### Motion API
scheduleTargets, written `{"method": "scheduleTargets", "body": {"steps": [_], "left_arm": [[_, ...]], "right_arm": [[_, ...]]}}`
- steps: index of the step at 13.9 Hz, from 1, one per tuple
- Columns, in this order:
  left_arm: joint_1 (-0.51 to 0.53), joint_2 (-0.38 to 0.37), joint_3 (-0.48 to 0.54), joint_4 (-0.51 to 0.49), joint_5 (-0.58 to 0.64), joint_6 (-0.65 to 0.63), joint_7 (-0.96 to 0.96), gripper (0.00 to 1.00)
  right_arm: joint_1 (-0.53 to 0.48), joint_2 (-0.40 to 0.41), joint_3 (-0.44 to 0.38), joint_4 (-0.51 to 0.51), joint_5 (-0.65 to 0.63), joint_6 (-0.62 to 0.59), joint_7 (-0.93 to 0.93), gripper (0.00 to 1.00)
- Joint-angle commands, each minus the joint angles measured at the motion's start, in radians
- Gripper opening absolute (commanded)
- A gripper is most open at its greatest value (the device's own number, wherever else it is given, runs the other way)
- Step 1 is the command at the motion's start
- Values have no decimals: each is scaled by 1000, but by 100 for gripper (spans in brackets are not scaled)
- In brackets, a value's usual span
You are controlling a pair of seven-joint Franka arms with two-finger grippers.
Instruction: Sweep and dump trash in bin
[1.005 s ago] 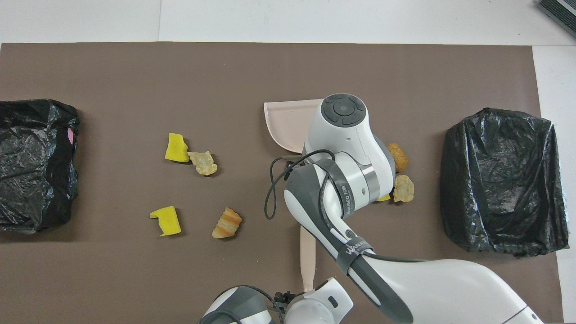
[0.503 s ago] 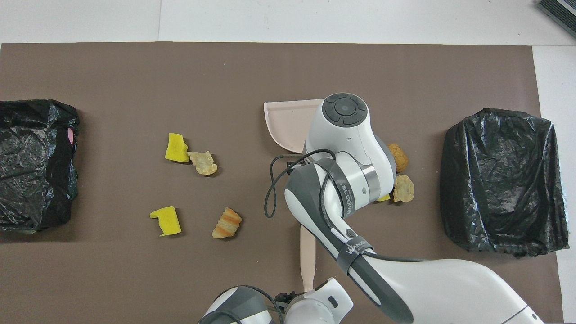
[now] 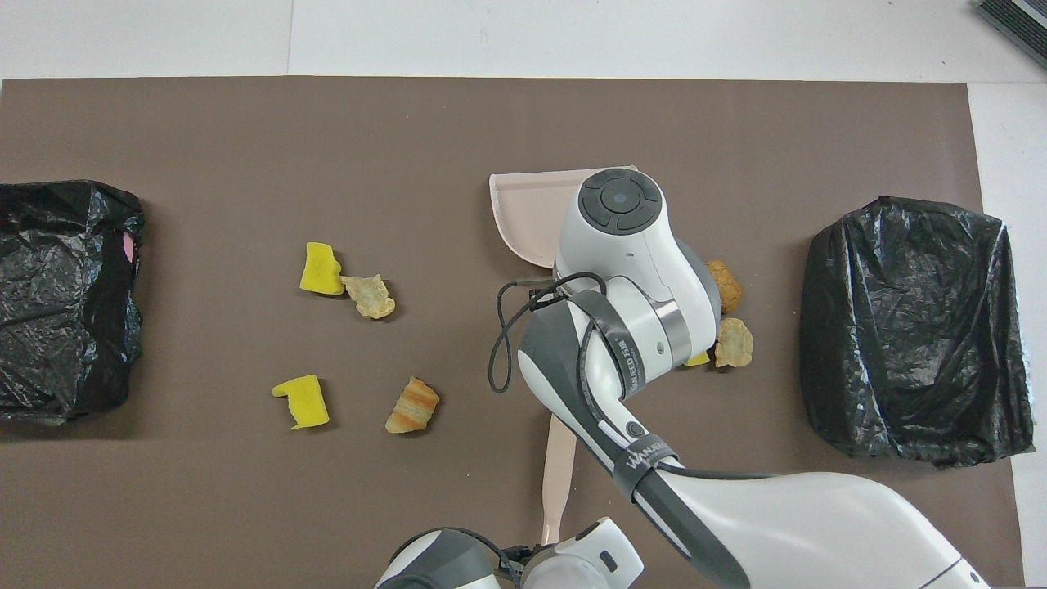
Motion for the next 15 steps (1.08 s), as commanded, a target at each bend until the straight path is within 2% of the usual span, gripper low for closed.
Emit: {"method": "scheduleTargets", "body": {"steps": [1, 4, 8, 11, 12, 15], "left_arm": [[12, -62, 21, 40, -8, -138, 4, 0], [117, -121, 26, 44, 15, -310, 4, 0], [319, -216, 24, 38, 76, -388, 4, 0], [449, -224, 23, 37, 142, -393, 39, 0], [497, -224, 24, 27, 144, -396, 100, 0], [621, -230, 26, -8, 155, -417, 121, 0]], "right_arm": [[-29, -87, -3, -5, -12, -73, -144, 0], [-98, -139, -3, -7, -4, -207, -412, 0], [-157, -168, -6, -12, -21, -297, -763, 0], [-152, -186, -4, -42, -85, -299, -1026, 0], [-145, -200, 0, -70, -120, -299, -1078, 0], [-77, -252, 6, -178, -182, -233, -1131, 0]]}}
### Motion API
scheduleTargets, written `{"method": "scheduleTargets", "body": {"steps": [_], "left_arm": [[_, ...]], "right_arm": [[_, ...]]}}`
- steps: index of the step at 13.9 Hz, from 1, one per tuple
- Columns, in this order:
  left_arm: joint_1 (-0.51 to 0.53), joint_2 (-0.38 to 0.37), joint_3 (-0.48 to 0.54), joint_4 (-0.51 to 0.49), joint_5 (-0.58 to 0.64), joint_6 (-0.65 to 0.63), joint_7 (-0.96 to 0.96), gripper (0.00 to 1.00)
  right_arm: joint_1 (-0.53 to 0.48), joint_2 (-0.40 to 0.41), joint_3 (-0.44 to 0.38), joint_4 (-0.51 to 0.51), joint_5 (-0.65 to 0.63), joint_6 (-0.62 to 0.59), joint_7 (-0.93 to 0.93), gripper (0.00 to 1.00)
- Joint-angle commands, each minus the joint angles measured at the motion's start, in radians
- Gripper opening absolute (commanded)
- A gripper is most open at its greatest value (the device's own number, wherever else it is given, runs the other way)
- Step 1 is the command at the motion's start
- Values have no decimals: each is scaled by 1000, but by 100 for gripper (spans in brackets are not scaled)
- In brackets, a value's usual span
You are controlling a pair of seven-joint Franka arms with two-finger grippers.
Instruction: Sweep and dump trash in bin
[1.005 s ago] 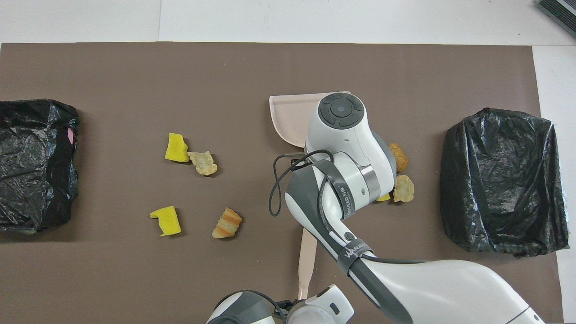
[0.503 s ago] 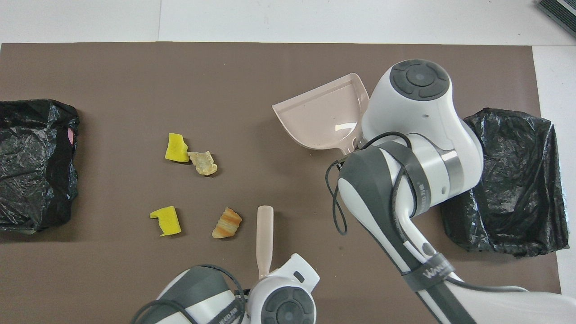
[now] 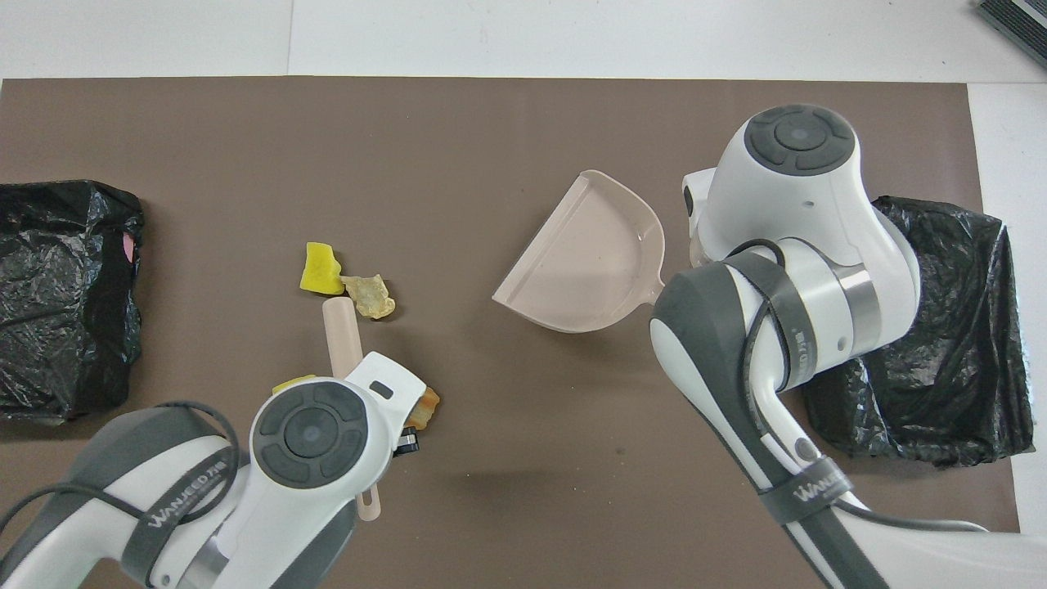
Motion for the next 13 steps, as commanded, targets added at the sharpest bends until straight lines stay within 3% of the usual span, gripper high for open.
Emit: {"method": "scheduleTargets", "body": {"steps": [1, 4, 7, 10, 13], "left_arm": [[100, -47, -14, -67, 16, -22, 14, 0], [201, -137, -16, -196, 27, -7, 19, 0], [208, -182, -17, -342, 68, 74, 20, 0], [191, -168, -20, -373, 68, 77, 80, 0], [90, -161, -20, -370, 30, 96, 103, 0]], "right_arm": [[37, -94, 9, -147, -46, 88, -60, 0], [78, -168, 9, -276, -45, 168, -55, 0], [106, -231, 9, -389, -46, 245, -55, 0], [141, -234, 9, -424, -55, 287, -46, 0], [178, -214, 9, -428, -57, 287, -19, 0]]}}
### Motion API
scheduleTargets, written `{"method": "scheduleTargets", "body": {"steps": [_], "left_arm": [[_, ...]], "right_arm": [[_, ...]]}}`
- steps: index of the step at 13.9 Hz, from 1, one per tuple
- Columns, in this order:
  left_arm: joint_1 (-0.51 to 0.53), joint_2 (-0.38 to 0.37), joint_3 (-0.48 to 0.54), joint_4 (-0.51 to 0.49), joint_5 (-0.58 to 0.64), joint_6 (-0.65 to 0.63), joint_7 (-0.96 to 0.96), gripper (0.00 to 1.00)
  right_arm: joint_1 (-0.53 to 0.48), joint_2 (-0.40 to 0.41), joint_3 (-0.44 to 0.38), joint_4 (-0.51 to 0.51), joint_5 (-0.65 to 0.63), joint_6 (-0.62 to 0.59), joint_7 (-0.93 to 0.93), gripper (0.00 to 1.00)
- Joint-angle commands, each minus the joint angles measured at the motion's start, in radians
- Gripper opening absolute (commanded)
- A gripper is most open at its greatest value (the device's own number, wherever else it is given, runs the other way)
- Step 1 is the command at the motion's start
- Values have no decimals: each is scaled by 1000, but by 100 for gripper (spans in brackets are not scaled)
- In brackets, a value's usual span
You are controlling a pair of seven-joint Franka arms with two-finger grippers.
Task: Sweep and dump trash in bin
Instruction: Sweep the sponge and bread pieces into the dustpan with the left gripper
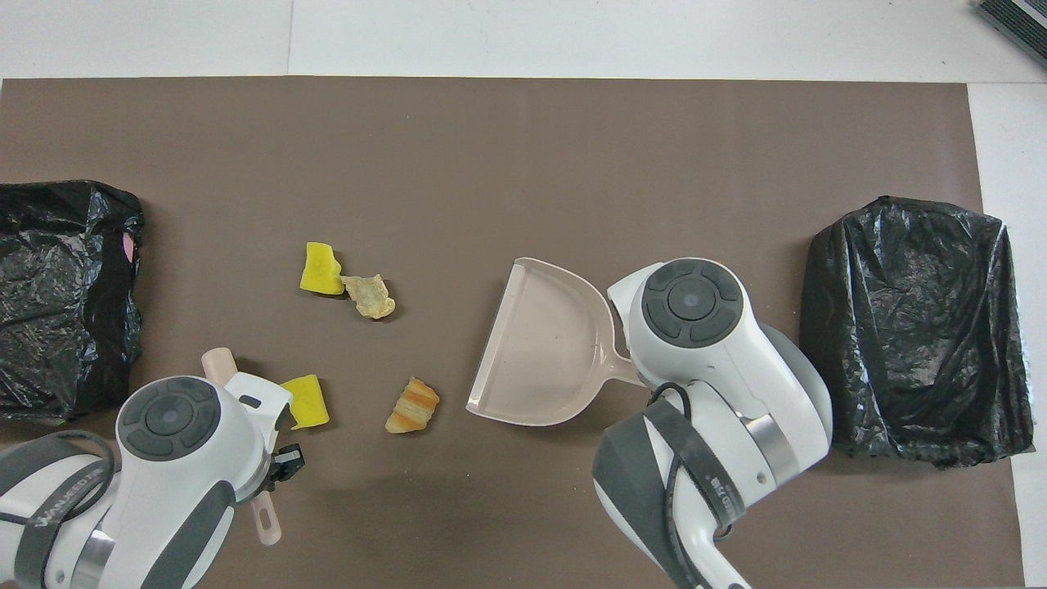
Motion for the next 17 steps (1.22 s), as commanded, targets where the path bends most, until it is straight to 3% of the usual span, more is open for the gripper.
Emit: {"method": "scheduleTargets", "body": {"steps": [1, 3, 8, 10, 13, 17], "left_arm": [[-89, -17, 7, -23, -62, 41, 19, 0], [-100, -4, 7, -20, -111, 84, 39, 0], [-98, 21, 7, -3, -189, 130, 191, 0], [-112, 85, 2, 32, -244, 147, 192, 0], [-215, 162, 2, 86, -385, 237, 192, 0], [-347, 257, 2, 251, -462, 239, 204, 0]], "right_arm": [[46, 6, 0, -29, -25, 28, 34, 0], [86, 31, 0, -27, -25, 31, 71, 0], [76, 43, -2, -38, -68, 25, 85, 0], [65, 43, -2, -41, -68, 21, 88, 0], [75, 46, 0, -41, -67, 21, 134, 0], [75, 46, 0, -41, -65, 15, 137, 0]]}}
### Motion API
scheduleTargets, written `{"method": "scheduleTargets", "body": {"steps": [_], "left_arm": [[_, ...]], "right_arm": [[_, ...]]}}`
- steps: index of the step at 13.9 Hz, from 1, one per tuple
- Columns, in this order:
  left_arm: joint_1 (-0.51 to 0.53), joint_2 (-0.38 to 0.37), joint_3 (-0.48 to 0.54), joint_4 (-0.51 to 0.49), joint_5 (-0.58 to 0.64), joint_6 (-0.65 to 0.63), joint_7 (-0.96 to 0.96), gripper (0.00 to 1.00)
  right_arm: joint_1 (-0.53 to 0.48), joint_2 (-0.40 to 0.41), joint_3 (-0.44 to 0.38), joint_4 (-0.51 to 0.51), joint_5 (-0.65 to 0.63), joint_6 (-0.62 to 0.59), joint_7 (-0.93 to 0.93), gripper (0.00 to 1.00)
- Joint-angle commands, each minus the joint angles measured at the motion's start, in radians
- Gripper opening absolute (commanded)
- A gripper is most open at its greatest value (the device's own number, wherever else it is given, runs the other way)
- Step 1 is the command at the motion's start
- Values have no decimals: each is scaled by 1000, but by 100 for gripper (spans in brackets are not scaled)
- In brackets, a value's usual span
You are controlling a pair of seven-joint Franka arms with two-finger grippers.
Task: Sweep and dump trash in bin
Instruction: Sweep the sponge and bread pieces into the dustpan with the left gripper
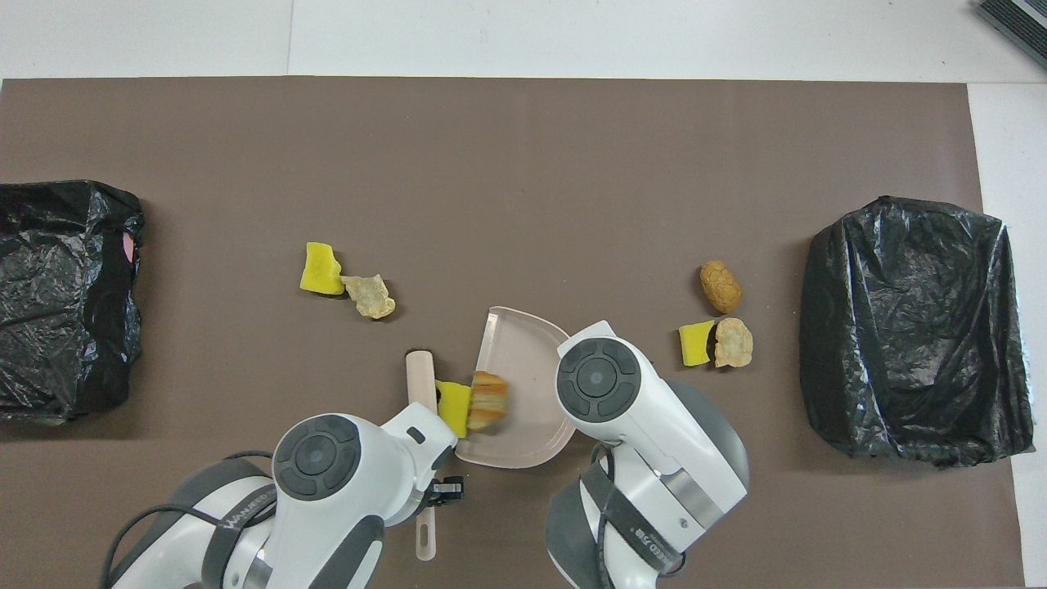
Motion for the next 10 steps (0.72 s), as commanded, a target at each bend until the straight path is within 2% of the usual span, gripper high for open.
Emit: {"method": "scheduleTargets", "body": {"steps": [1, 4, 7, 9, 10], "left_arm": [[-75, 91, 12, 134, -34, -6, 64, 0], [-90, 105, 14, 170, -34, -24, 69, 0], [-70, 97, 23, 193, -23, -101, 63, 0], [0, 97, 25, 208, 1, -107, 61, 0], [23, 102, 25, 227, 59, -109, 61, 0]], "right_arm": [[-5, -3, 7, -8, -20, 1, 36, 0], [-5, -3, 5, -8, -20, 1, 36, 0], [-5, -3, 5, -7, -19, 1, 43, 0], [-5, -2, 5, -5, -13, 2, 54, 0], [-5, 1, 5, -2, -10, 2, 57, 0]]}}
